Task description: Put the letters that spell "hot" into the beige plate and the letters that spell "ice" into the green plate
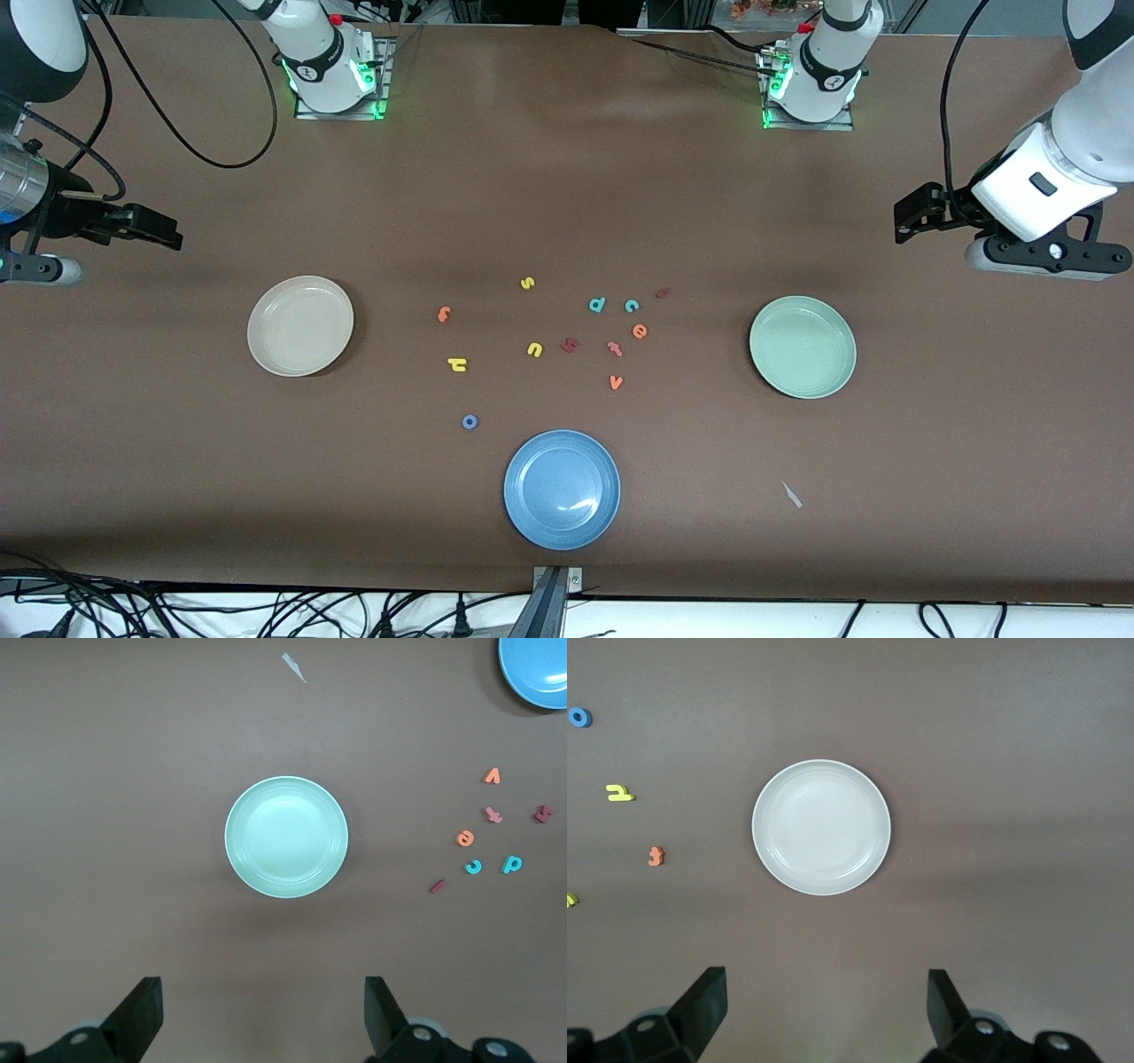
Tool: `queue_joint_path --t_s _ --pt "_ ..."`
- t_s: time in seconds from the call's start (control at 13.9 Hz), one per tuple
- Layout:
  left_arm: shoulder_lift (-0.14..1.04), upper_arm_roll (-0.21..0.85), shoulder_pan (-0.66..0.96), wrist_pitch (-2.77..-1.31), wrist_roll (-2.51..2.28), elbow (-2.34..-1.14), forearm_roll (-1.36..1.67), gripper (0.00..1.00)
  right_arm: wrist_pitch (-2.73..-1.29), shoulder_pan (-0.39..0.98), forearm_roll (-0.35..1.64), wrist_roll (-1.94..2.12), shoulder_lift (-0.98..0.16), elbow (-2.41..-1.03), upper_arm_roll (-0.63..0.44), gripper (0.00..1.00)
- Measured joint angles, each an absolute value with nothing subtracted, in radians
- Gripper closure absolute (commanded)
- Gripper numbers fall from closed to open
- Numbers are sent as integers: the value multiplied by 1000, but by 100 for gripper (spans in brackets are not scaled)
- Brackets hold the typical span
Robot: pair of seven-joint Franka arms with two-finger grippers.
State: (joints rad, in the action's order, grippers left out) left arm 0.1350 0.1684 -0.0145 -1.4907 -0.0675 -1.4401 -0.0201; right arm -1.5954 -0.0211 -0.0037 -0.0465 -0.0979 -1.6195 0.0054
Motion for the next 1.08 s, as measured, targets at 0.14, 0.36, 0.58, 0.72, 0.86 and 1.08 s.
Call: queue_joint_path --t_s 0.14,0.36,0.58,0.72,0.86,1.08 --pt "135 168 -15 -1491 -68 -1440 -20 0 -1595 -21 -4 -46 -98 -1619 6 0" --pt "135 168 -15 -1491 -68 -1440 -20 0 -1595 -21 -4 -47 -99 -1619 8 0" --pt "122 180 -15 -1509 -68 -1463 -20 0 -1595 -21 -4 -47 -99 -1619 8 0" --pt "95 185 -15 -1543 -69 -1510 -20 0 -1595 -21 -3 -47 -99 -1619 8 0" --pt "75 185 -16 -1554 -69 -1536 -20 0 -1595 -21 -2 -47 -99 -1619 8 0" --pt "69 185 -18 -1560 -69 -1545 -20 0 -1595 -21 -1 -47 -99 -1619 8 0"
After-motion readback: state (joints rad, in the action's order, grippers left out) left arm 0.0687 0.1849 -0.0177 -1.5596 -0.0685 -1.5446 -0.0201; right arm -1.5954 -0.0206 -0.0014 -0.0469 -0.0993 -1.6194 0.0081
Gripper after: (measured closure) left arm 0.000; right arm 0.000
